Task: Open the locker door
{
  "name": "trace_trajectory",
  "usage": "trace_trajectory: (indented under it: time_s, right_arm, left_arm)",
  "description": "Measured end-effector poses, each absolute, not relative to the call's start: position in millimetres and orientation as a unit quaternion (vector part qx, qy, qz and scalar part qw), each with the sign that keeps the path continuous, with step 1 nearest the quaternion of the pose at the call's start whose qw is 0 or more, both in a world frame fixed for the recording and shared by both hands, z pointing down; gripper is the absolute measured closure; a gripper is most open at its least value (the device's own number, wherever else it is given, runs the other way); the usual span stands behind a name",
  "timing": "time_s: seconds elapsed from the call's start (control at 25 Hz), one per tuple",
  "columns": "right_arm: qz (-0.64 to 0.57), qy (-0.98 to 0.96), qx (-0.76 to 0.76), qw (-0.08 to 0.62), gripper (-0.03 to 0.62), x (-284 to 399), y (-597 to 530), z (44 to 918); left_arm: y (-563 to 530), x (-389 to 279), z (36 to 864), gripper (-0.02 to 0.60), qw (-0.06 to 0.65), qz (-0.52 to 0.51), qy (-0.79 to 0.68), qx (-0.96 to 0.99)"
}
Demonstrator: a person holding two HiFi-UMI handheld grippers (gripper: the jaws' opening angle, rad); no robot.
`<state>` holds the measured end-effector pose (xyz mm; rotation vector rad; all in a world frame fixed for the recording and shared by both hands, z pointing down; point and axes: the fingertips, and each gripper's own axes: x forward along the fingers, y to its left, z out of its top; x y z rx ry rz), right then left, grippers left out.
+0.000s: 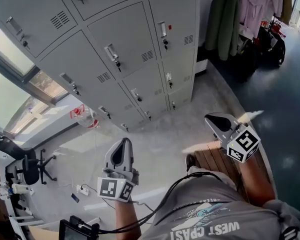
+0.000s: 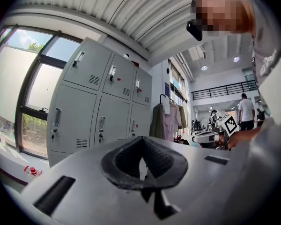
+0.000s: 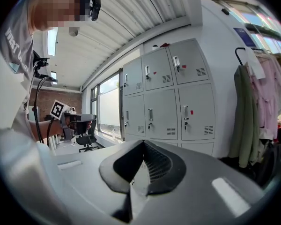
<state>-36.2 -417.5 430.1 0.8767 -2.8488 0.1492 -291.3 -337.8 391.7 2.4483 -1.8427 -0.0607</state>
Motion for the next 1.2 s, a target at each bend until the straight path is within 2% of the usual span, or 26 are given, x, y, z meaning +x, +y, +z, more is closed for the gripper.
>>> trace_trajectory:
  time_s: [0.32, 0.56, 0.88, 1.2]
  right_arm:
    - [0.082, -0.952, 0.277, 0.098, 0.597, -64, -532, 473]
    - [0.083, -0.946, 0.307, 0.069, 0.595, -113, -598, 486]
    - [0.096, -0.929, 0.344, 0.101, 0.591, -164, -651, 530]
    - [0.15, -0.897, 0.382, 0.164, 0.542, -184, -750, 645]
  left_arm:
    - [-436, -319, 390, 0.575, 0.026, -0.027, -0.62, 0.784]
    - [-477, -376, 408, 0.575, 0.026, -0.031, -0.63, 0.776]
    - [-525, -431, 424, 0.575, 0.029, -0.028, -0.599, 0.8]
    - [-549, -448, 446, 0.575, 0.056, -0.009, -0.591, 0.805]
